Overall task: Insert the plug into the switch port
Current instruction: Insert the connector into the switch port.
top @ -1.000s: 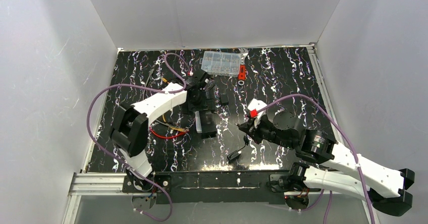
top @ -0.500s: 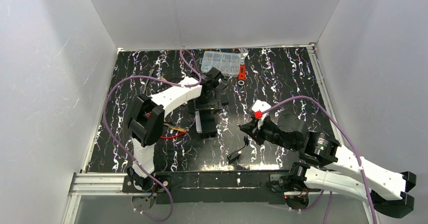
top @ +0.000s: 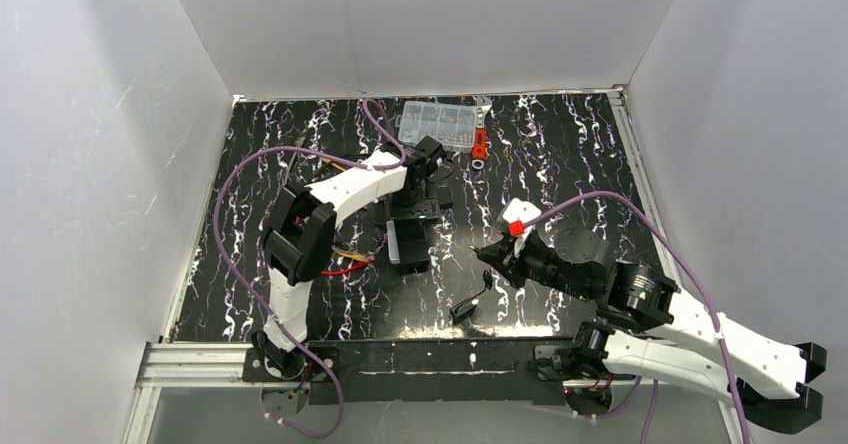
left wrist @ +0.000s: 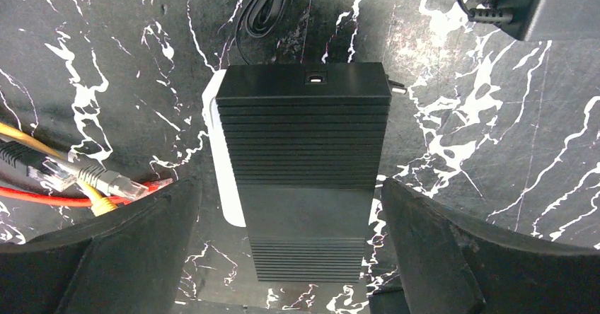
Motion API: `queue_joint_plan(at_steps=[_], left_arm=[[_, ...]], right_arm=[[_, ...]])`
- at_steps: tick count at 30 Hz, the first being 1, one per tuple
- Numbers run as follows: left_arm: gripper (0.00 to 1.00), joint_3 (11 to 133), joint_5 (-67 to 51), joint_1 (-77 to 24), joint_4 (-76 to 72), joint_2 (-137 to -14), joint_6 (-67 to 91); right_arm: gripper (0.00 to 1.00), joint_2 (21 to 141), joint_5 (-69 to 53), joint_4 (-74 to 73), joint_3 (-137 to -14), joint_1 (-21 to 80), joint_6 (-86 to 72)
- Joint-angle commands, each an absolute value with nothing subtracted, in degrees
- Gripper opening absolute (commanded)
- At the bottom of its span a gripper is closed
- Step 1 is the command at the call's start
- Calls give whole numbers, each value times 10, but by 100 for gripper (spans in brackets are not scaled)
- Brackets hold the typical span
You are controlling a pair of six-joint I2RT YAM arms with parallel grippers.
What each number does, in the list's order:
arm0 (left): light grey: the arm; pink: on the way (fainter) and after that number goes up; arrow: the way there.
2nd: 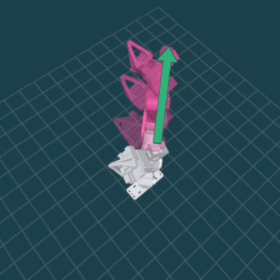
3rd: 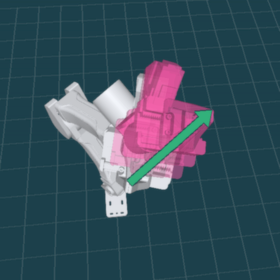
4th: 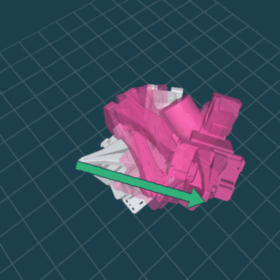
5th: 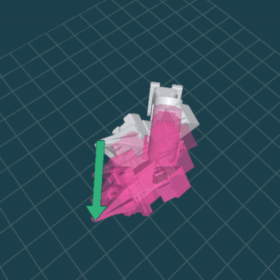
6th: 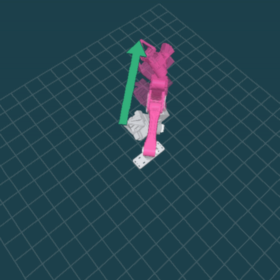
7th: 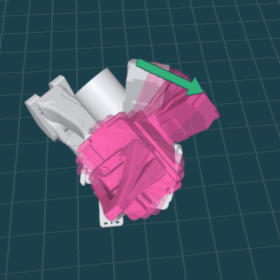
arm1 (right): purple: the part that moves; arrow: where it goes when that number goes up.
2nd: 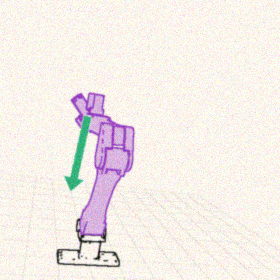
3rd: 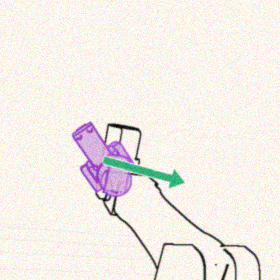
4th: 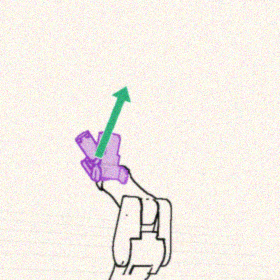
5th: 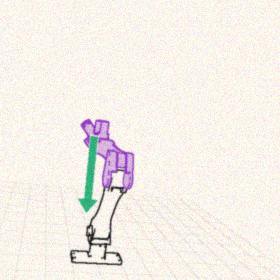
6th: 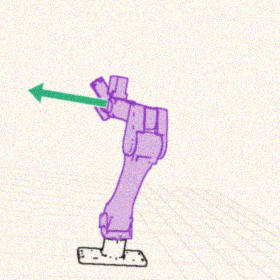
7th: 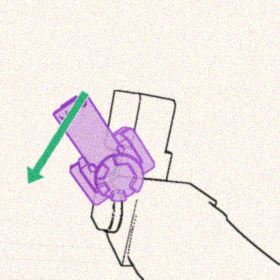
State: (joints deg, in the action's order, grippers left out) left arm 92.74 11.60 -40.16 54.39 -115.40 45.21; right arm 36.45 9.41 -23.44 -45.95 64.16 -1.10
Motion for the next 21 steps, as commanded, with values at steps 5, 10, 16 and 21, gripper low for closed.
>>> queue_joint_plan(at_steps=[5, 10, 16, 21], left_arm=[[98, 945, 117, -406, 561, -1164, 452], [89, 942, 107, -405, 551, -1164, 445], [74, 938, 92, -406, 543, -1165, 437], [55, 929, 84, -406, 533, -1160, 422]], right_arm=[[1, 355, 90, -212, -456, 643, -8], [1, 352, 90, -212, -454, 642, -10], [1, 351, 90, -212, -452, 643, -12], [1, 352, 89, -211, -452, 642, -13]])
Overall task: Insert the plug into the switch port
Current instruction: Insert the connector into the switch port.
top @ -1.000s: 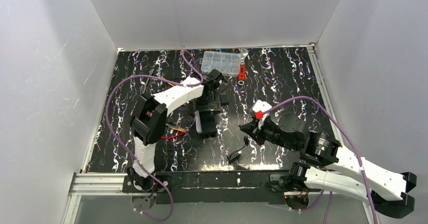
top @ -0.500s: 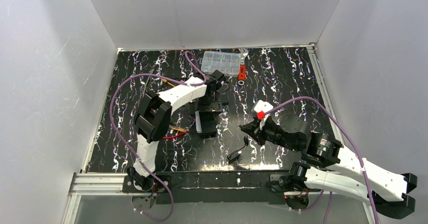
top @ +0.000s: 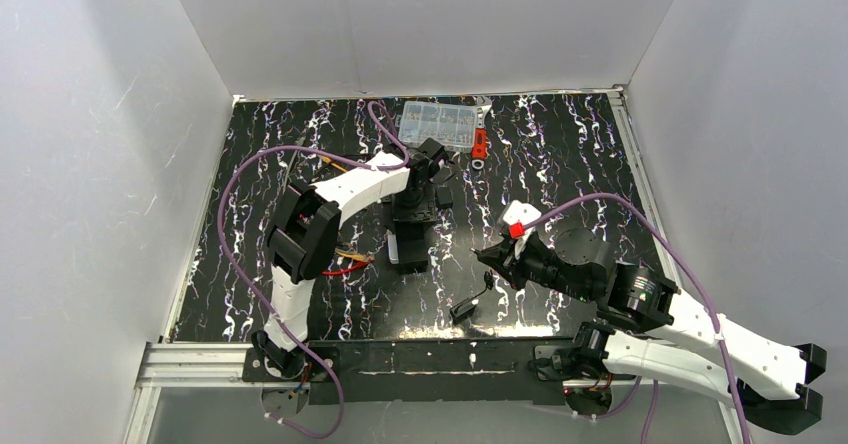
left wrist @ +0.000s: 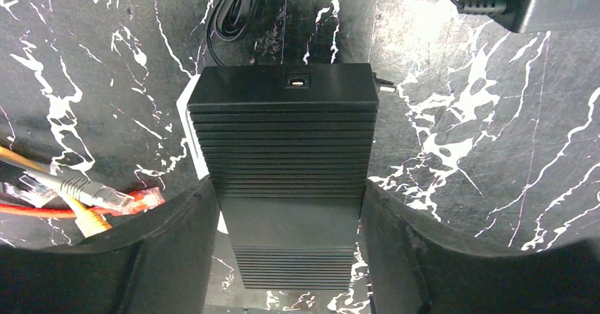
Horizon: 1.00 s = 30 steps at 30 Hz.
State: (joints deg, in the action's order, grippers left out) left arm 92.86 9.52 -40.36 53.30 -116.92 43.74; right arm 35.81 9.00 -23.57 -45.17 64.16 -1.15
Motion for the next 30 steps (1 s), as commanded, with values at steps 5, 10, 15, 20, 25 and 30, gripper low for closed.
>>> queue_joint_plan(at_steps=[5, 10, 15, 20, 25, 30], left_arm=[[29, 924, 68, -406, 528, -1158, 384], [0, 907, 26, -407, 502, -1113, 293], [4, 857, 3, -410, 488, -1028, 217], [3, 807, -51, -423, 491, -947, 141], [3, 769, -43, -478, 528, -900, 84], [4, 728, -20, -543, 527, -880, 73]], right_arm=[[1, 353, 90, -215, -458, 643, -13], [1, 346, 91, -228, -469, 643, -12], [1, 340, 91, -253, -483, 643, -2], [1, 338, 80, -278, -497, 643, -2], [1, 336, 50, -309, -504, 643, 18], [1, 328, -14, -338, -510, 643, 21]])
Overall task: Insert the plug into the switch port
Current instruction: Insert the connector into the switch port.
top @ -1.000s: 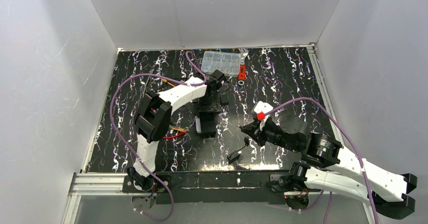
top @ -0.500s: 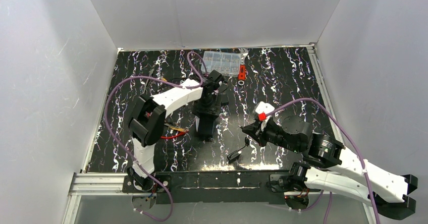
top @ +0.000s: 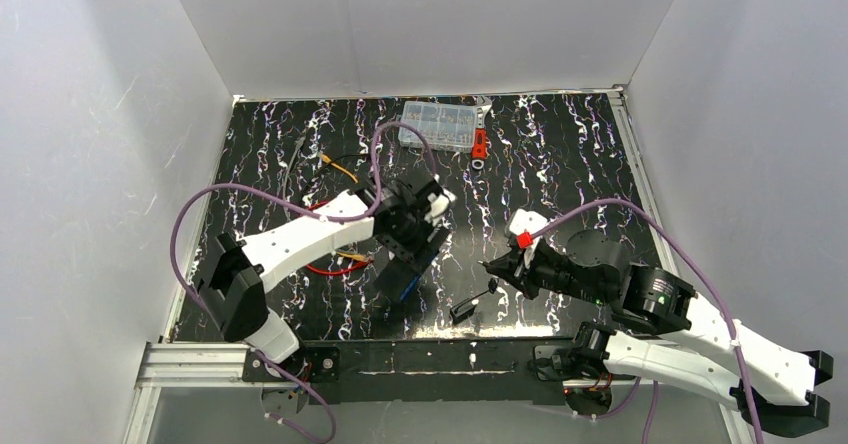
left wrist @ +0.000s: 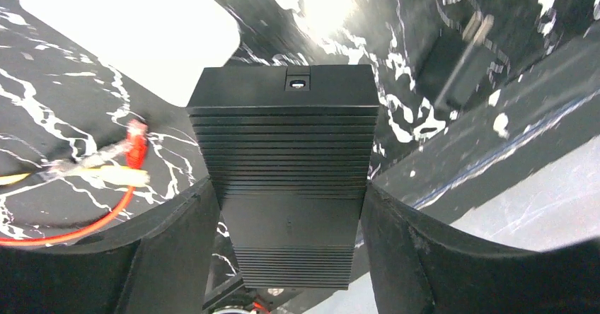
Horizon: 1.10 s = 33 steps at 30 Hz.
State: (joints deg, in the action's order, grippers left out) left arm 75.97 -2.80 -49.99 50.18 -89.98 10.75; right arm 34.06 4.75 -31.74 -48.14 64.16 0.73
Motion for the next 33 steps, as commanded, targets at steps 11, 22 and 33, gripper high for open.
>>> queue_joint_plan(at_steps=[11, 22, 33], left_arm=[[9, 684, 65, -602, 515, -922, 111], [16, 663, 70, -612, 455, -961, 118], [37, 676, 66, -614, 401, -1008, 94]], right_arm=[[1, 310, -43, -378, -513, 643, 17], [1, 320, -40, -384, -512, 643, 12], [1, 315, -27, -397, -512, 643, 7]])
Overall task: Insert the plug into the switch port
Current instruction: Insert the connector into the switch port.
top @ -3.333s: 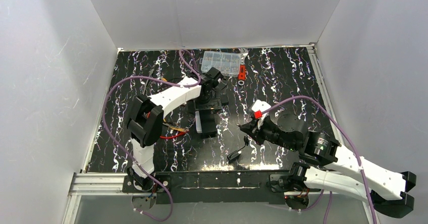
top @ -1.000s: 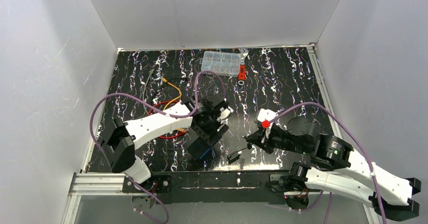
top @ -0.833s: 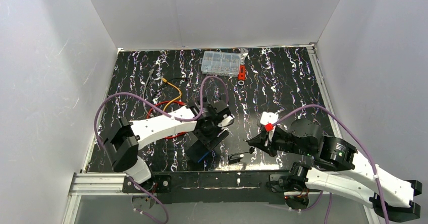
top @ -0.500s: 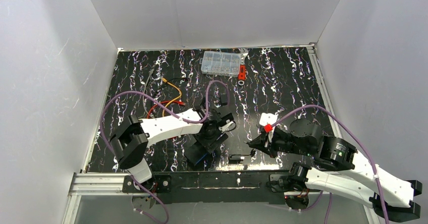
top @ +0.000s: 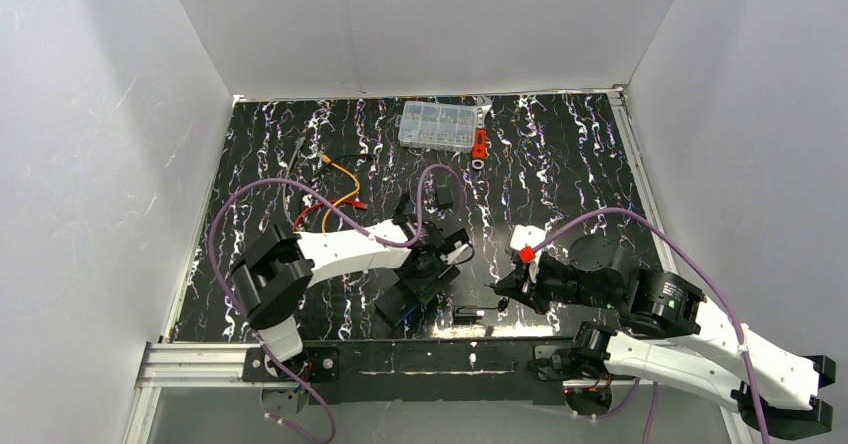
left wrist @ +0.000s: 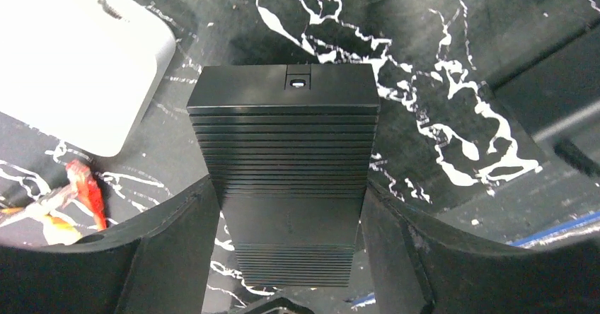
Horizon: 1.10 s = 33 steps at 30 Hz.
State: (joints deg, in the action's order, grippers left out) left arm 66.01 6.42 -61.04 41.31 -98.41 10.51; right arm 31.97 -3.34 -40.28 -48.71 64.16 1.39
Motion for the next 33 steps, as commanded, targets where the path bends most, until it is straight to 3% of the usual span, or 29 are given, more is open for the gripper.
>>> queue_joint_plan(at_steps=[1, 7, 10, 12, 22, 33], left_arm=[[39, 677, 64, -614, 396, -1013, 93], [58, 688, 66, -614, 381, -1025, 85], [75, 693, 70, -614, 378, -1013, 82], [96, 696, 67, -614, 378, -1002, 78], [98, 687, 83, -614, 392, -890, 107], [98, 558, 102, -615, 449, -720, 368]], right_arm=[[1, 314, -26, -398, -511, 642, 7], [1, 310, -21, -401, -508, 643, 5], [1, 308, -20, -403, -508, 643, 4], [1, 307, -18, -404, -508, 643, 5], [1, 302, -13, -405, -508, 642, 5], [1, 304, -11, -393, -504, 643, 11]])
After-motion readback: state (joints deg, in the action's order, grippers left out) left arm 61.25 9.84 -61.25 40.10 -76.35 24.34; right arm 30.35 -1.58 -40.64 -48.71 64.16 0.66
